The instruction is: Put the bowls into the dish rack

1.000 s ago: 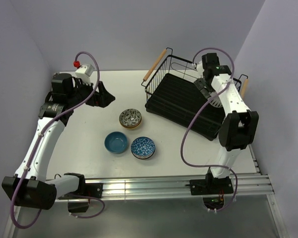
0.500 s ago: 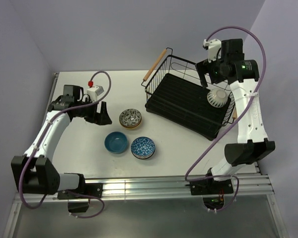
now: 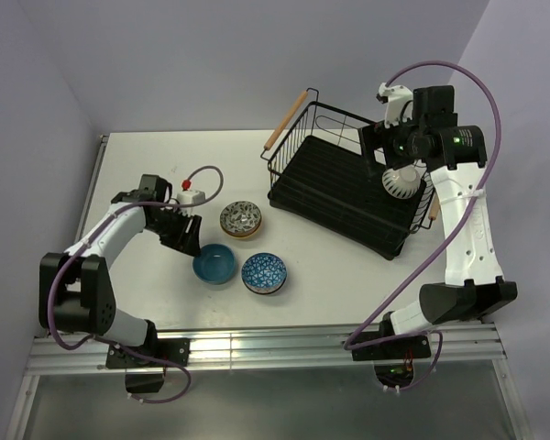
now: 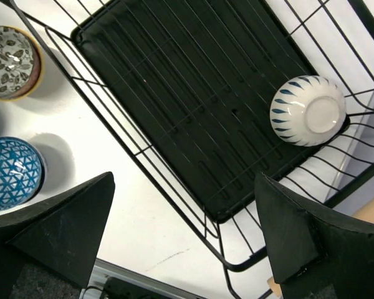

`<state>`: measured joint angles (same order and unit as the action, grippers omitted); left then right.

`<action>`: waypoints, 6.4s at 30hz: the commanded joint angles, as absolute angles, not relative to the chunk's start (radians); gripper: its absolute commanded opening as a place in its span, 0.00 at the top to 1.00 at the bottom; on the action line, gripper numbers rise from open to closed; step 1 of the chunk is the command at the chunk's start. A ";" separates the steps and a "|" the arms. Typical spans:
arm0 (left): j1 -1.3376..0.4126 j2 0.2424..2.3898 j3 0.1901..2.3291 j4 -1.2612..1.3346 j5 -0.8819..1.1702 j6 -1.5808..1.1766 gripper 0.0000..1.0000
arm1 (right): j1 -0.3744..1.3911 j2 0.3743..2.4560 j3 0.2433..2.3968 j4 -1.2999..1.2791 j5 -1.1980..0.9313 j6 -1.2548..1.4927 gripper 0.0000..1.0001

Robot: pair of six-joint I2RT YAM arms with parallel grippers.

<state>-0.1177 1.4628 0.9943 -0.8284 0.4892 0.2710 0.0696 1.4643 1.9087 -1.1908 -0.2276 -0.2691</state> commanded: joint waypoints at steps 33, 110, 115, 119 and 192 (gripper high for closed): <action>-0.206 1.447 1.241 -0.903 0.567 0.229 1.00 | 0.055 1.312 1.766 -0.935 -0.538 -0.042 0.00; -0.330 1.405 1.301 0.123 0.788 -0.790 1.00 | 0.607 1.388 1.698 -0.405 -0.486 0.471 0.51; -0.330 1.404 1.290 0.129 0.788 -0.802 1.00 | 0.607 1.385 1.692 -0.407 -0.483 0.457 0.82; -0.330 1.405 1.290 0.123 0.785 -0.801 0.88 | 0.604 1.376 1.690 -0.411 -0.468 0.442 1.00; -0.218 1.394 1.490 -0.531 0.147 -0.353 0.00 | 0.067 1.502 1.511 -0.985 0.290 -0.141 1.00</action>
